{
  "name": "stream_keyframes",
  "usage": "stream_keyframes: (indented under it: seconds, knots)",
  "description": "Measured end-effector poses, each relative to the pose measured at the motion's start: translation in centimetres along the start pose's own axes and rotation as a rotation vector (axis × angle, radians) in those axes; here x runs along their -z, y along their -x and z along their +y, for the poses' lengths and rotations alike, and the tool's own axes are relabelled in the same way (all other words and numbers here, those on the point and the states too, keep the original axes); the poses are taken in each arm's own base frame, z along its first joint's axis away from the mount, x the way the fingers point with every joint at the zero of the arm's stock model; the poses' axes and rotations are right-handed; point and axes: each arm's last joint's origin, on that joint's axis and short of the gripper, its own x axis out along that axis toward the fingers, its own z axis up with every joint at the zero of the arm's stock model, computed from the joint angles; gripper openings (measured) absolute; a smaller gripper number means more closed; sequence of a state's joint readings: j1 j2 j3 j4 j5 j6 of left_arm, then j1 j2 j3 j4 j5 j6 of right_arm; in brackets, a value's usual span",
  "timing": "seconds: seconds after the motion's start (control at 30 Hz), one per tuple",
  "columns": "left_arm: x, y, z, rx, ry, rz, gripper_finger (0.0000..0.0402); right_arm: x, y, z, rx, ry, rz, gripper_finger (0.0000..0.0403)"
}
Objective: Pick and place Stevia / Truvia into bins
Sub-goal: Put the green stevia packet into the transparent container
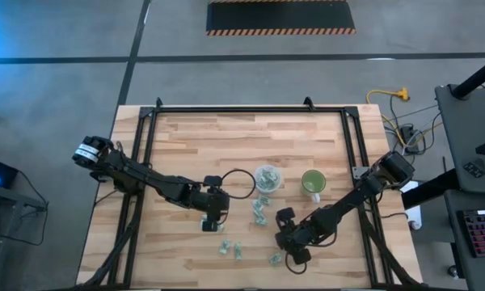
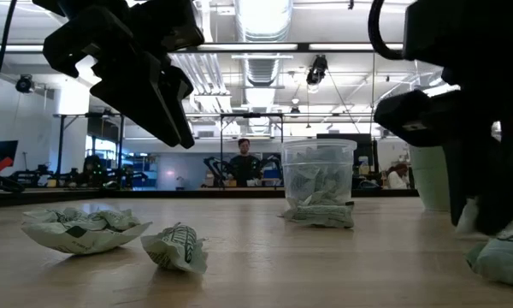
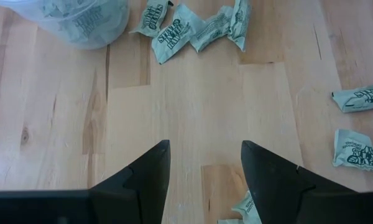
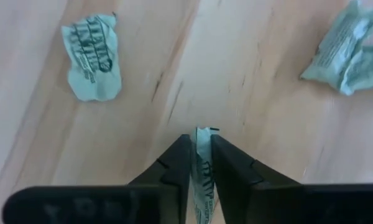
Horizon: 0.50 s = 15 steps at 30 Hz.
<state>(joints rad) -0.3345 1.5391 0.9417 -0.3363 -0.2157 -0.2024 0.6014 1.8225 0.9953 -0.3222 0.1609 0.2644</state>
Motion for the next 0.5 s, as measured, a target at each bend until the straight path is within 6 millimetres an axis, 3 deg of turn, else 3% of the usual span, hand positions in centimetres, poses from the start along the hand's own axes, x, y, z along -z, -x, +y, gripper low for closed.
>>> stream_keyframes:
  seconds: [0.3, 0.5]
  knots:
    - [0.0, 0.0, 0.0, 0.000, 0.000, 0.000, 0.0180, -2.1, 1.6, 0.3, 0.021, 0.119, 0.010, 0.0028]
    - [0.0, 0.0, 0.0, 0.000, 0.000, 0.000, 0.0180, -4.0, 3.7, -0.3, 0.283, 0.237, 0.026, 0.0028]
